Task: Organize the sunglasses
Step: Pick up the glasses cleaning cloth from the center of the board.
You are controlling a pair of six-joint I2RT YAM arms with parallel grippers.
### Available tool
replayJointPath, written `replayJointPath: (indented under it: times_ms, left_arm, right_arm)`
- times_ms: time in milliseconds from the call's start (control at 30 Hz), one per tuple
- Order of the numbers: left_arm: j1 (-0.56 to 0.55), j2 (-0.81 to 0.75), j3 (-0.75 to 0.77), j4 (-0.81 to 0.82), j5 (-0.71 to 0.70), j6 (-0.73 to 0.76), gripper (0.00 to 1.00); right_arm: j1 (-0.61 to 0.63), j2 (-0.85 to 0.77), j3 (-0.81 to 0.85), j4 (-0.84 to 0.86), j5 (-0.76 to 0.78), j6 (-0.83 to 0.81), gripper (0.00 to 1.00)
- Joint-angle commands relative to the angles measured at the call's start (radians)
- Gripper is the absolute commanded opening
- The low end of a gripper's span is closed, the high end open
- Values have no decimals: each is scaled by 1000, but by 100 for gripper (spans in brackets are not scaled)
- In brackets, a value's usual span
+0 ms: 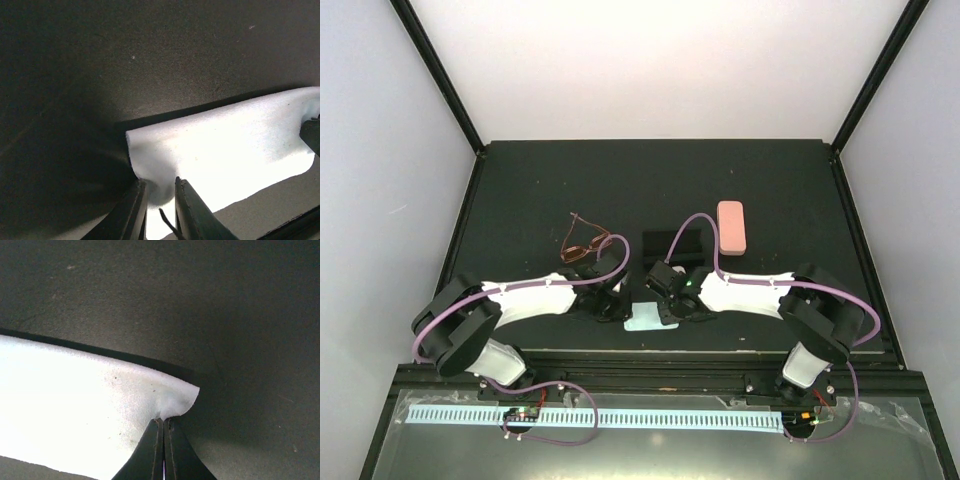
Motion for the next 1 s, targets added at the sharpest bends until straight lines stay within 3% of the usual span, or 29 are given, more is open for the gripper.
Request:
replayJointPath:
  times_ms: [0, 333, 700, 967]
  left_arm:
    - [-3, 43, -12, -24, 6, -13, 17]
    - [-3, 41, -12, -14, -6, -13, 2]
    - [-2, -51, 69, -24, -20, 10, 2]
    - [13, -26, 246, -67, -50, 66, 1]
  right_arm:
    - [3, 32, -29, 2, -32, 5, 1]
    - [-2, -5, -36, 17, -6, 10, 1]
    - [-50, -134, -5, 5, 36, 5, 1]
    - [-152, -202, 69, -51, 57, -105, 1]
